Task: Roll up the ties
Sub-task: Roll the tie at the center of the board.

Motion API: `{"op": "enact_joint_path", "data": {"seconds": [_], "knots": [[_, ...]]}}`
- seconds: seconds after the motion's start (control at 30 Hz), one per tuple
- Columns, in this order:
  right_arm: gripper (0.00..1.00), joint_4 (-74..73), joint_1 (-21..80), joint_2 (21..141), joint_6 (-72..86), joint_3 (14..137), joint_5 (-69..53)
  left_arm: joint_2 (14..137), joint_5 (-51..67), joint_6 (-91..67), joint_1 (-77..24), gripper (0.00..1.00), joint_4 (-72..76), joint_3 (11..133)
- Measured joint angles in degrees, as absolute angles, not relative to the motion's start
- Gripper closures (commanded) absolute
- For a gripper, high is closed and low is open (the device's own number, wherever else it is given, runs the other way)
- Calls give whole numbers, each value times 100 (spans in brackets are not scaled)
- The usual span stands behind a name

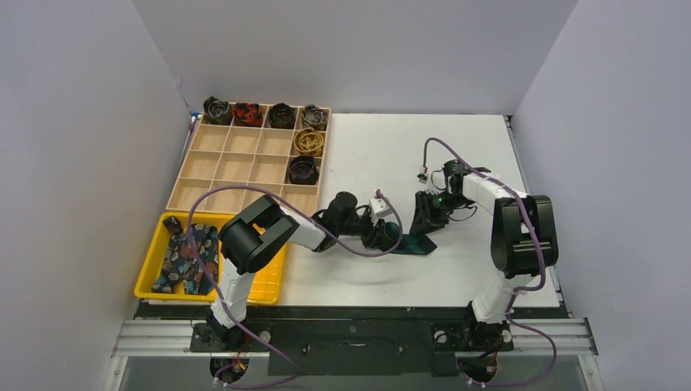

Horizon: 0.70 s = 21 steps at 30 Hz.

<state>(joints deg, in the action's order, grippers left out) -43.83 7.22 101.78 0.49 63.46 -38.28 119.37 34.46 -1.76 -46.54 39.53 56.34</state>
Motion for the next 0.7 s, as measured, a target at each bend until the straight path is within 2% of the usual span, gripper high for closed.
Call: {"op": "enact_joint_path", "data": {"seconds": [0.13,0.2,0.47,0.7], "knots": [[92,-4777,462,10057,5,6117,-4300,11821,3328,95,-4720,100,4268,5325],[94,-4895,523,10029,5,6003,-4401,11813,3260,220,-4762,100,4348,5282],[95,-4617,840,10438,235,5898,-4088,11749,3232,631,-4803,100,4198,5323],[93,-4663,705,10822,742,6010,-4233,11572,3380,1380,-4790,99,2731,6007]]}}
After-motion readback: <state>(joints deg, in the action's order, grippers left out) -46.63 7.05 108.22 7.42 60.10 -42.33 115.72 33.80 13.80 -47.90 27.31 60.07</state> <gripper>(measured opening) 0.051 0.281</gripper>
